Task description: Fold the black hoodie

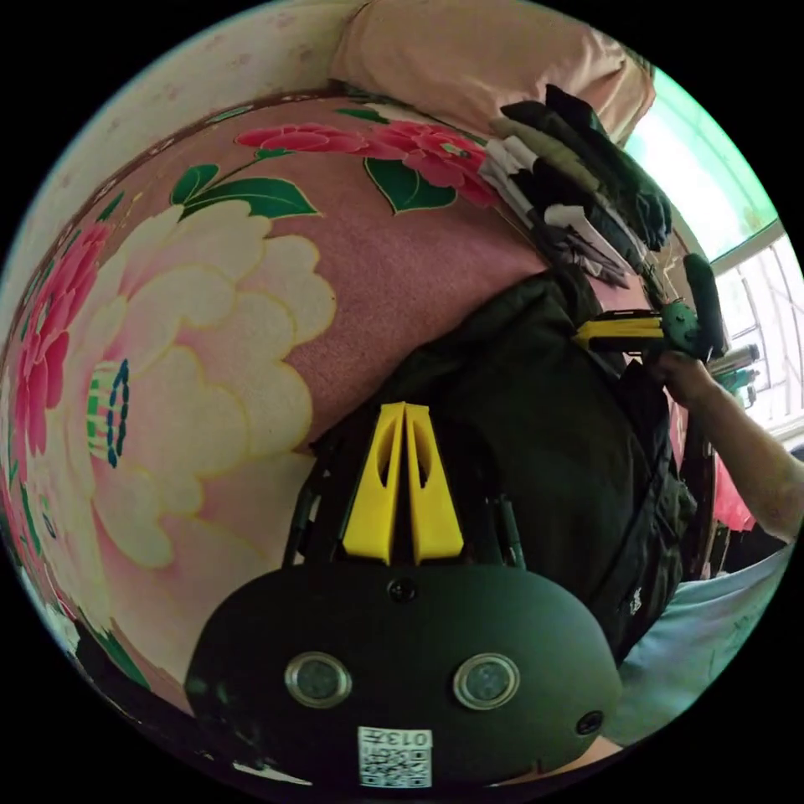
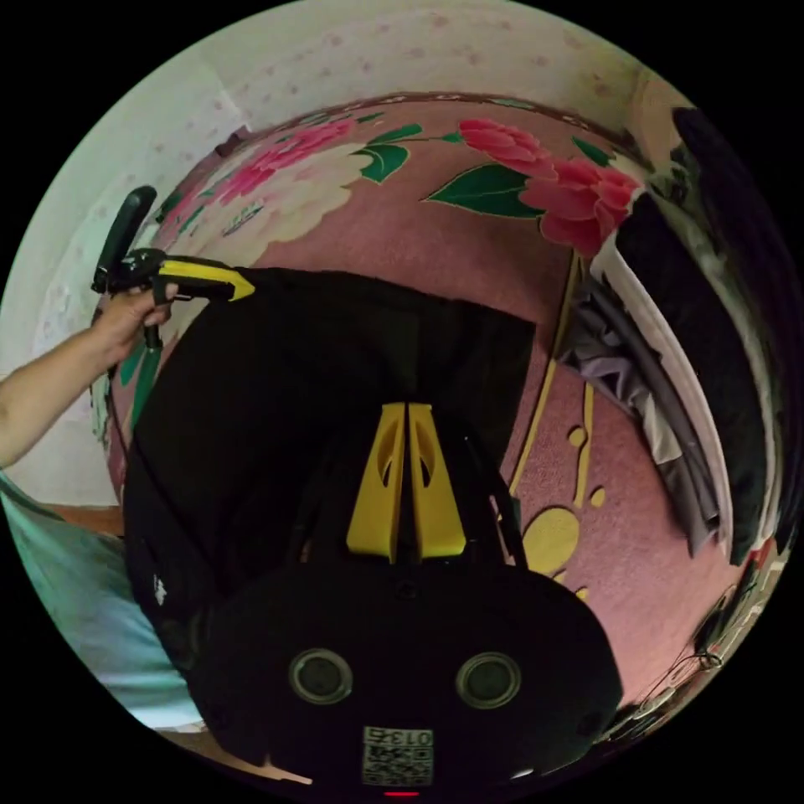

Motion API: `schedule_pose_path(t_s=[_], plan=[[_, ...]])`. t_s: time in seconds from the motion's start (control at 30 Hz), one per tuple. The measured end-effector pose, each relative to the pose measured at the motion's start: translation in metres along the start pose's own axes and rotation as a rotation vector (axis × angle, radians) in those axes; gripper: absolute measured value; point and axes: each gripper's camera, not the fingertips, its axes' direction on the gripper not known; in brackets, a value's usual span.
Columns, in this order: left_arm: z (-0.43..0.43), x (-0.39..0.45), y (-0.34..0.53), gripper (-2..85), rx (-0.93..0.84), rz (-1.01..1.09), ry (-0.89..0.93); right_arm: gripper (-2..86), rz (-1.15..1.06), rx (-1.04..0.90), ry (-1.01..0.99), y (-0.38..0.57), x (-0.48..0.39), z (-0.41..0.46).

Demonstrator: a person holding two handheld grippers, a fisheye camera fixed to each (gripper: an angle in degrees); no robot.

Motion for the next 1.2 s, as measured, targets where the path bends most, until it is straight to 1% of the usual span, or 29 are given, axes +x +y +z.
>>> schedule_pose_path(t_s=[0.03,0.1,0.13,0.17,0.2,0.23,0.27,0.3,0.4,0.5,0.53,0.57,0.6,0.63,0.67,0.73,0.8,0.87,0.9,0.97,1.03,1.1,1.2], plan=[[-0.004,-0.004,0.001,0.1,0.019,-0.01,0.02,0.9,0.027,0.003,-0.027,0.001,0.004,-0.003],[-0.03,-0.021,0.013,0.8,0.164,-0.031,0.084,1.9,0.111,0.043,-0.198,0.008,0.018,-0.024],[-0.038,-0.026,0.018,1.1,0.207,-0.031,0.083,2.2,0.116,0.076,-0.218,0.01,0.02,-0.034],[-0.05,-0.035,0.026,2.6,0.26,-0.035,0.061,3.5,0.102,0.159,-0.182,0.015,0.019,-0.056],[-0.057,-0.045,0.031,6.3,0.276,-0.042,0.031,6.1,0.056,0.242,-0.097,0.017,0.012,-0.079],[-0.058,-0.049,0.033,9.2,0.273,-0.04,0.023,8.0,0.025,0.275,-0.059,0.017,0.007,-0.088],[-0.056,-0.058,0.033,13.6,0.24,-0.031,0.025,11.8,-0.052,0.31,-0.002,0.01,-0.004,-0.103],[-0.049,-0.066,0.031,16.6,0.18,-0.021,0.056,15.6,-0.12,0.303,0.039,-0.002,-0.014,-0.11],[-0.031,-0.078,0.024,18.5,0.08,0.008,0.163,17.4,-0.286,0.192,0.076,-0.037,-0.034,-0.104],[-0.012,-0.081,0.016,19.4,-0.01,0.052,0.24,17.8,-0.41,0.071,0.032,-0.066,-0.046,-0.084],[-0.008,-0.081,0.015,19.4,-0.027,0.067,0.253,17.7,-0.434,0.039,0.022,-0.071,-0.048,-0.079],[-0.001,-0.079,0.012,19.0,-0.065,0.098,0.262,17.7,-0.471,-0.039,0.012,-0.081,-0.053,-0.068],[0.001,-0.078,0.01,18.3,-0.081,0.12,0.218,17.6,-0.507,-0.123,0.008,-0.088,-0.058,-0.058],[0.002,-0.079,0.009,17.6,-0.086,0.129,0.19,17.6,-0.523,-0.165,0.013,-0.091,-0.06,-0.052],[0.004,-0.083,0.008,16.4,-0.094,0.122,0.207,17.4,-0.54,-0.243,0.033,-0.094,-0.063,-0.043],[0.006,-0.093,0.008,14.9,-0.086,0.072,0.266,16.4,-0.563,-0.25,0.034,-0.093,-0.069,-0.044],[0.008,-0.094,0.01,11.0,-0.088,0.068,0.258,11.8,-0.577,-0.276,0.058,-0.092,-0.084,-0.052],[0.016,-0.086,0.009,6.9,-0.14,0.084,0.307,6.3,-0.641,-0.333,0.062,-0.085,-0.112,-0.057],[0.016,-0.08,0.011,5.9,-0.132,0.1,0.269,4.0,-0.684,-0.363,0.127,-0.078,-0.135,-0.057],[0.013,-0.076,0.016,5.1,-0.117,0.09,0.257,3.0,-0.746,-0.365,0.245,-0.064,-0.162,-0.061],[0.002,-0.075,0.023,4.6,-0.064,0.076,0.282,2.4,-0.69,-0.349,0.254,-0.056,-0.172,-0.073],[-0.024,-0.064,0.034,4.3,0.016,0.141,0.294,1.8,-0.628,-0.255,0.249,-0.042,-0.184,-0.111],[-0.057,-0.037,0.052,4.2,0.106,0.251,0.272,1.5,-0.642,-0.103,0.285,-0.001,-0.213,-0.176]])
